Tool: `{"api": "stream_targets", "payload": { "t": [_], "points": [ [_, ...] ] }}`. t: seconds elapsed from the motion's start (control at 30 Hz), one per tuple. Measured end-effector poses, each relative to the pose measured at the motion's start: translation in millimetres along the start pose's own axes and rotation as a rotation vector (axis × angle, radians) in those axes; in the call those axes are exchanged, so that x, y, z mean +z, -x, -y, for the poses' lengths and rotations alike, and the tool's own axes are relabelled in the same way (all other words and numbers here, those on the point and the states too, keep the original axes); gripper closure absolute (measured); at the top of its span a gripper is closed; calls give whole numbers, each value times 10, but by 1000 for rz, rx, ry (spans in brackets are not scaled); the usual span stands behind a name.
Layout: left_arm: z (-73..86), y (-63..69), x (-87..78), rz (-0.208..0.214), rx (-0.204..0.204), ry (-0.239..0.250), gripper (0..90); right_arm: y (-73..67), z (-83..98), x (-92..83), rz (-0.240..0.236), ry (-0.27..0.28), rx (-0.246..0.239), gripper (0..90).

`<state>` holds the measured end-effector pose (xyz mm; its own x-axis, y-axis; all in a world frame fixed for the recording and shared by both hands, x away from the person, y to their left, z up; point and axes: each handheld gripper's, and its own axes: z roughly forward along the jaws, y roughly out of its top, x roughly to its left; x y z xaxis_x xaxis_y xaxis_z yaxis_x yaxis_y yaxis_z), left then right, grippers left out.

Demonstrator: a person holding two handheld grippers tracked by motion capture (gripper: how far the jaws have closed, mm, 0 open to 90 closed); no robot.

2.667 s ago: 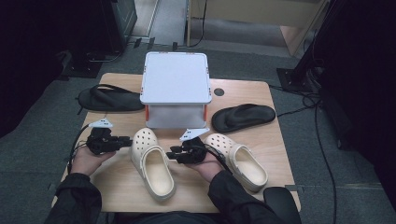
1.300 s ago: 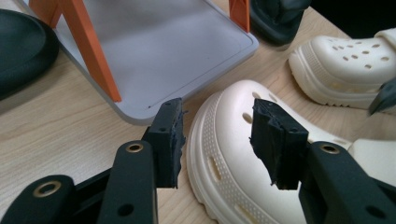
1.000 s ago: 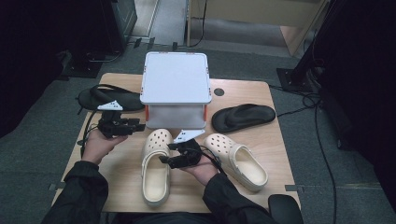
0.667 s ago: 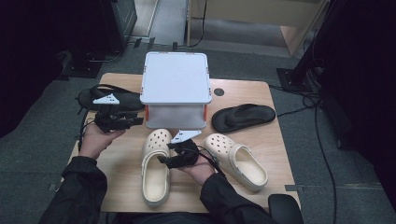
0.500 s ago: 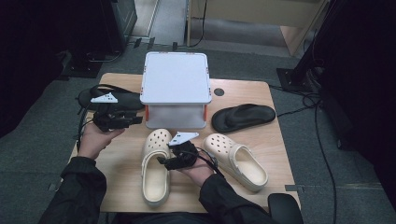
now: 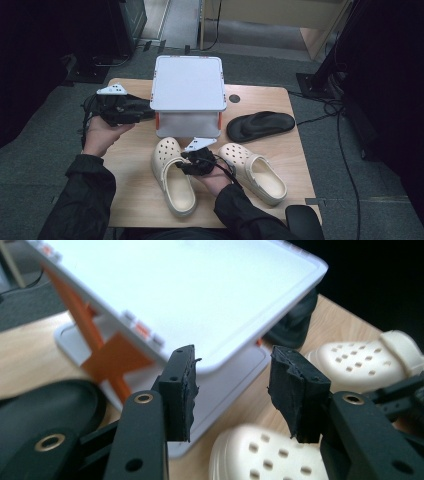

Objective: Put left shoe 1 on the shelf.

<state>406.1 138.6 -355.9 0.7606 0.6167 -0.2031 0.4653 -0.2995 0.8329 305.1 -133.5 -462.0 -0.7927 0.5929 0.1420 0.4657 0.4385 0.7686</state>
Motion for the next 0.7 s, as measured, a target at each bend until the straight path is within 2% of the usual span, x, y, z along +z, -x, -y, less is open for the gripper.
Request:
{"api": "stream_targets", "payload": {
  "t": [0.03, 0.07, 0.1, 0.17, 0.27, 0.4, 0.57, 0.7],
  "points": [
    [-64, -12, 52, 15, 7, -10, 559, 4, -2, -13, 11, -4, -12, 665],
    [-64, -12, 52, 15, 7, -10, 585, 4, -2, -13, 11, -4, -12, 665],
    [-103, -25, 118, 3, 12, -25, 590, -6, -9, -29, 50, -3, -36, 716],
    [-113, -37, 145, 1, 15, -37, 603, -7, -15, -36, 64, -4, -46, 732],
    [-124, -98, 188, -9, 0, -25, 613, 38, -64, -60, 69, -16, -28, 751],
    [-108, -137, 202, -16, 4, -18, 632, 95, -157, -96, 78, 4, -6, 754],
    [-98, -174, 210, -13, 5, -4, 645, 179, -260, -101, 128, 13, -6, 753],
    [-94, -179, 223, -6, 10, -1, 658, 355, -362, -85, 186, 17, 26, 753]
  ]
}}
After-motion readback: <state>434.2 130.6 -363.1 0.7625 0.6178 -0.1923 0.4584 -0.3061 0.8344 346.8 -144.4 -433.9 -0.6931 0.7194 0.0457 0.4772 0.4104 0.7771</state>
